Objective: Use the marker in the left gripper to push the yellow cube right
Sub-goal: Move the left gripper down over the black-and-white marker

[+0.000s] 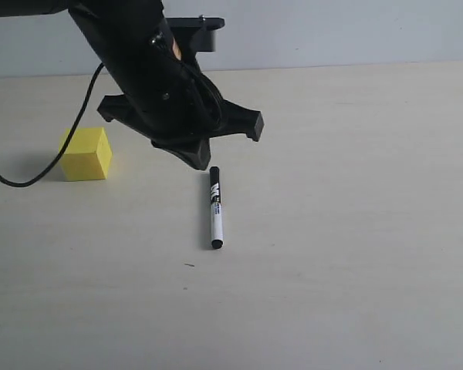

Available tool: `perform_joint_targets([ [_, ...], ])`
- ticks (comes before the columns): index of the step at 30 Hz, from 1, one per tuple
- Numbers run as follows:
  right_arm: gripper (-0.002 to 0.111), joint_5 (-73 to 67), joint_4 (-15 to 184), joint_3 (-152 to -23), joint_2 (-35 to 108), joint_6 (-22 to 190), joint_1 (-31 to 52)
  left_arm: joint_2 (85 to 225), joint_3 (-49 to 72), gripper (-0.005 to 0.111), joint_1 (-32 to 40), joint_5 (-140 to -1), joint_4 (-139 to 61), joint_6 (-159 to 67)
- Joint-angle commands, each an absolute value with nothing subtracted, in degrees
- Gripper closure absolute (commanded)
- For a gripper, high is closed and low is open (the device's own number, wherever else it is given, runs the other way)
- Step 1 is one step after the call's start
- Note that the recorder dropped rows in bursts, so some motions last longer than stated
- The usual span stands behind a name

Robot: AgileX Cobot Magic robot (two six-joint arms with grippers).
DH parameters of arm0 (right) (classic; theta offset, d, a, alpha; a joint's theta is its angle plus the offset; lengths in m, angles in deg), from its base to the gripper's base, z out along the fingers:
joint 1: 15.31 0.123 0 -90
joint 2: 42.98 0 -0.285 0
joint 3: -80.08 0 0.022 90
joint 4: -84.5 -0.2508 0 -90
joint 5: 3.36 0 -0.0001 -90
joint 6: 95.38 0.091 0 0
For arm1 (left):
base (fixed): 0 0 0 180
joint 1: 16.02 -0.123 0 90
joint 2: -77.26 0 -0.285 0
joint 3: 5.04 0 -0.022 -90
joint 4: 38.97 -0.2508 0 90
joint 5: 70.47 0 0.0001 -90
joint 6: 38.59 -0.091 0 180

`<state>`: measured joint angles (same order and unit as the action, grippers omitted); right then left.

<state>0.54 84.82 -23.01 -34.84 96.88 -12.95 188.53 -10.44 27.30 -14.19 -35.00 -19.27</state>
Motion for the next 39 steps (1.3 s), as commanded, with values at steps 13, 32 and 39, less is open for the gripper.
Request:
perform_joint_targets([
  [13, 0.108, 0.45, 84.87, -22.7, -35.2, 96.69, -13.33, 193.26, -11.11, 0.045, 28.02, -18.66, -27.29, -20.81],
  [32, 0.108, 0.45, 84.87, -22.7, -35.2, 96.69, -13.33, 211.14, -25.56, 0.045, 25.75, -4.6, -28.68, -7.7],
  [39, 0.108, 0.45, 84.87, -22.7, -35.2, 96.69, -13.33, 214.8, -29.18, 0.045, 25.75, -3.81, -33.67, -3.68],
])
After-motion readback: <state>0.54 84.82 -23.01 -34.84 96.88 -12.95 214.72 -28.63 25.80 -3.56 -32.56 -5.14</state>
